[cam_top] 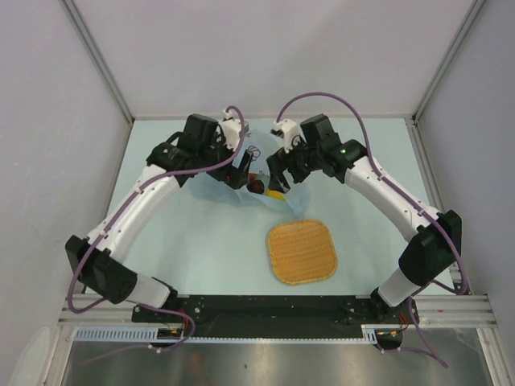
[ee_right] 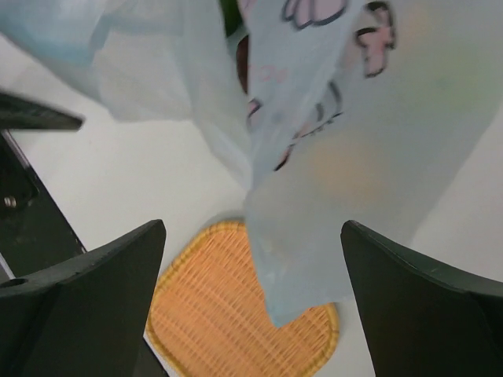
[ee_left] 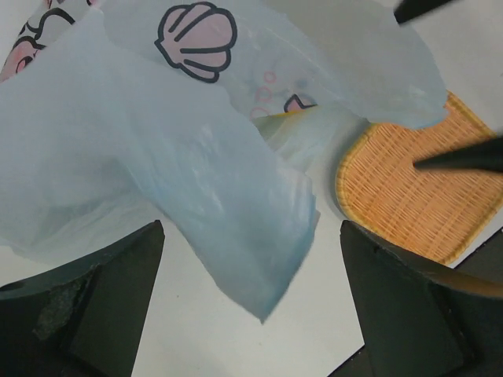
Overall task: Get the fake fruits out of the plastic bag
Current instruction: Adjust the plastic bag at the center of the board.
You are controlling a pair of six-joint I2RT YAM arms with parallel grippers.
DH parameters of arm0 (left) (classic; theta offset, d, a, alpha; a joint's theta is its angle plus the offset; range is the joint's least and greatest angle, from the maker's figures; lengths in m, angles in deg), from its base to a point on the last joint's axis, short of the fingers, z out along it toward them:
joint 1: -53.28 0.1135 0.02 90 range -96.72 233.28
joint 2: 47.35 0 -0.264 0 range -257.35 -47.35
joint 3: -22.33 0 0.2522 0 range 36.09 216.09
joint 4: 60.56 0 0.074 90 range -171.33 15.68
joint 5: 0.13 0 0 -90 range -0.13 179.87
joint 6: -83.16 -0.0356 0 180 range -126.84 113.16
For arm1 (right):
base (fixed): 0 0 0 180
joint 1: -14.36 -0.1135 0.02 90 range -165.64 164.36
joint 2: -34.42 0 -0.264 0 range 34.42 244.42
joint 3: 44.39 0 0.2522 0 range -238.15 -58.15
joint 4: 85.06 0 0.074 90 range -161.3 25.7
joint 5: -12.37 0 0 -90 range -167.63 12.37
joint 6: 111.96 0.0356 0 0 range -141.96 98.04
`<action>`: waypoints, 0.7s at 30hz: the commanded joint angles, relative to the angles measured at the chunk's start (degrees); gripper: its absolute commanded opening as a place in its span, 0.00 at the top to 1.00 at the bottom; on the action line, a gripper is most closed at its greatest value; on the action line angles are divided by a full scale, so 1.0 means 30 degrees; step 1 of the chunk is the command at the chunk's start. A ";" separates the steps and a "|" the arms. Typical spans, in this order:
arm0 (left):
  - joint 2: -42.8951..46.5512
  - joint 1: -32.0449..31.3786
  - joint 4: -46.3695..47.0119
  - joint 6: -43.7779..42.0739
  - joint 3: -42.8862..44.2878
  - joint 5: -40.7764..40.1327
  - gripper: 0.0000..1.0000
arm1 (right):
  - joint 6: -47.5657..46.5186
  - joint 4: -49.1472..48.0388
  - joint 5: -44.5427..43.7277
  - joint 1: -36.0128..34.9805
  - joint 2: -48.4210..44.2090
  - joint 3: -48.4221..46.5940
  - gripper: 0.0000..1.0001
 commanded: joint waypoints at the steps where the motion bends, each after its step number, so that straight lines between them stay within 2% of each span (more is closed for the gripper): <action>1: -0.1045 0.0093 0.1004 0.1438 0.2268 -0.0577 0.02 | -0.2358 0.1979 -0.1633 -0.0463 0.0946 -0.1058 0.00; 3: -0.1602 0.0093 0.0801 0.1438 0.2649 -0.0780 0.05 | -0.2155 0.1806 -0.2012 -0.0521 0.1182 -0.0767 0.00; 6: -0.1984 0.0209 0.0710 0.1351 0.2448 -0.1046 0.36 | -0.1337 0.0900 -0.4703 -0.0639 0.1884 -0.0269 0.02; 7: -0.1985 0.0326 0.0798 0.1263 0.2272 -0.0871 0.58 | -0.1216 0.0578 -0.5580 -0.0581 0.2060 -0.0181 0.06; 8: -0.2043 0.0588 0.0944 0.1089 0.2096 -0.0667 0.69 | -0.1099 -0.0237 -0.5879 -0.0261 0.2207 -0.0180 0.19; 9: -0.2304 0.0736 0.1351 0.0971 0.1862 -0.0520 0.80 | -0.1040 -0.0681 -0.6056 -0.0055 0.2354 -0.0354 0.27; 10: -0.2510 0.0882 0.1616 0.0796 0.1831 -0.0489 1.00 | -0.1039 -0.1004 -0.6377 0.0179 0.2674 -0.0617 0.37; 11: -0.2773 0.1174 0.1880 0.0765 0.1947 -0.0431 1.00 | -0.1097 -0.1442 -0.6496 0.0385 0.3692 -0.1199 0.54; 12: -0.3095 0.1380 0.2347 0.0706 0.2557 -0.0227 1.00 | -0.1156 -0.1476 -0.6497 0.0851 0.4312 -0.2742 0.60; 13: -0.3881 0.1556 0.2641 0.0532 0.3056 0.0326 1.00 | -0.1272 -0.1505 -0.6526 0.1029 0.5101 -0.3860 0.72; 14: -0.4295 0.1790 0.2934 0.0269 0.3670 0.0506 1.00 | -0.1216 -0.1650 -0.6642 0.1292 0.6472 -0.4973 0.96; 15: -0.4676 0.1850 0.3575 -0.0053 0.5098 0.0623 1.00 | -0.1157 -0.1739 -0.6963 0.1730 0.7327 -0.7682 1.00; 18: -0.6958 0.1968 0.4635 -0.1547 0.8968 0.0799 1.00 | -0.0893 -0.1973 -0.8276 0.2755 1.0112 -1.2117 1.00; 19: -0.8328 0.1968 0.4723 -0.1927 1.0255 0.0945 1.00 | -0.0835 -0.2061 -0.8545 0.2992 1.0670 -1.4685 1.00; 20: -0.9270 0.1968 0.4579 -0.2076 1.3285 0.1150 1.00 | -0.0747 -0.2294 -0.8809 0.3168 1.1226 -1.5929 1.00; 21: -1.0092 0.1997 0.4288 -0.2135 1.5026 0.1355 1.00 | -0.0746 -0.2528 -0.9566 0.3547 1.1667 -1.6725 1.00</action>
